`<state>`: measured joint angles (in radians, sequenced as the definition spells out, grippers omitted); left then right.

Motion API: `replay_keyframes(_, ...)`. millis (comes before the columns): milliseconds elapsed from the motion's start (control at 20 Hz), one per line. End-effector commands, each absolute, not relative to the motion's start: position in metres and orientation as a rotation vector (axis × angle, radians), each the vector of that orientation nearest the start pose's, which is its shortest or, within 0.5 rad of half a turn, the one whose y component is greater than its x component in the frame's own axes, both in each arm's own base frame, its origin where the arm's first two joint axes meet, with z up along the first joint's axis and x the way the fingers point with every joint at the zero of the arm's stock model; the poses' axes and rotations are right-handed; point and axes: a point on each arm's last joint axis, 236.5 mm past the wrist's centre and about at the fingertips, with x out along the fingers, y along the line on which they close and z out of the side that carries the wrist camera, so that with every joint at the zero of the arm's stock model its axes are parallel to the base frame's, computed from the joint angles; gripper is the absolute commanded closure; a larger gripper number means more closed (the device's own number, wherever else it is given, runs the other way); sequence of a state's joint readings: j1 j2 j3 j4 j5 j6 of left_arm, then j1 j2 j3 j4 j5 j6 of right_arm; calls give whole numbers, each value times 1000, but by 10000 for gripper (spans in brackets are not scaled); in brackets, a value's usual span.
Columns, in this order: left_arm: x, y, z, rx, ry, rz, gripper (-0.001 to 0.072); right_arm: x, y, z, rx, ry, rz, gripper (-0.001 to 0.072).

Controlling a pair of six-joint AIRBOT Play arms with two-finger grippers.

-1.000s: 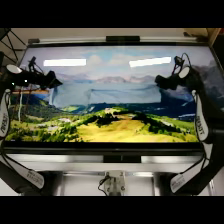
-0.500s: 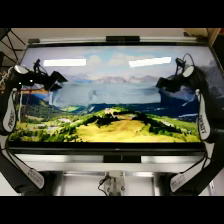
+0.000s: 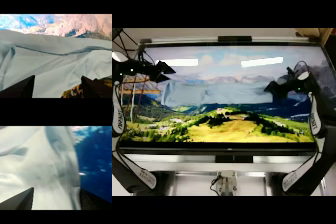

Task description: Fold the shirts.

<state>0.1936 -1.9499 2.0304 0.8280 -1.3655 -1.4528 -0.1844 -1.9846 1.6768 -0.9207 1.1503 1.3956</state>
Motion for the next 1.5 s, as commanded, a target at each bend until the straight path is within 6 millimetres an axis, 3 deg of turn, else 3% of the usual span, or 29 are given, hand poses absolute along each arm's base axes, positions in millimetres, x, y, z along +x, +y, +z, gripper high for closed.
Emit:
replay_keyframes(0, 553, -64, 70, -567, 1104, -461, 42, 517, 66, -105, 675, 1364, 300, 164)
replay_keyframes(100, 552, -71, 72, -567, 1104, -480, 43, 521, 71, -99, 683, 1343, 307, 642)
replay_keyframes(150, 552, -76, 73, -569, 1105, -491, 52, 525, 71, -90, 685, 1319, 316, 665)
replay_keyframes(200, 549, -83, 75, -574, 1113, -511, 141, 527, 68, -77, 656, 1285, 336, 666)
replay_keyframes(250, 544, -94, 76, -586, 1130, -544, 437, 530, 64, -60, 622, 1247, 354, 666)
replay_keyframes(300, 538, -109, 75, -601, 1150, -579, 628, 531, 60, -39, 601, 1205, 364, 666)
replay_keyframes(350, 531, -128, 71, -619, 1180, -615, 680, 530, 57, -17, 584, 1175, 375, 666)
replay_keyframes(450, 512, -171, 54, -602, 1256, -673, 680, 517, 56, 29, 540, 1131, 415, 666)
replay_keyframes(600, 476, -257, 35, -570, 1342, -783, 681, 490, 63, 91, 456, 1081, 460, 666)
replay_keyframes(700, 466, -316, 32, -536, 1296, -823, 681, 475, 67, 126, 421, 1037, 481, 666)
replay_keyframes(800, 461, -361, 31, -539, 1249, -826, 681, 459, 69, 155, 385, 998, 493, 666)
replay_keyframes(1000, 449, -410, 12, -585, 1249, -794, 681, 418, 74, 192, 314, 989, 519, 666)
replay_keyframes(1250, 404, -470, -48, -636, 1396, -769, 681, 387, 81, 230, 255, 926, 543, 666)
replay_keyframes(1350, 396, -495, -43, -700, 1371, -827, 680, 384, 81, 238, 227, 894, 548, 666)
replay_keyframes(1450, 402, -496, -30, -705, 1327, -858, 682, 393, 80, 240, 234, 867, 538, 666)
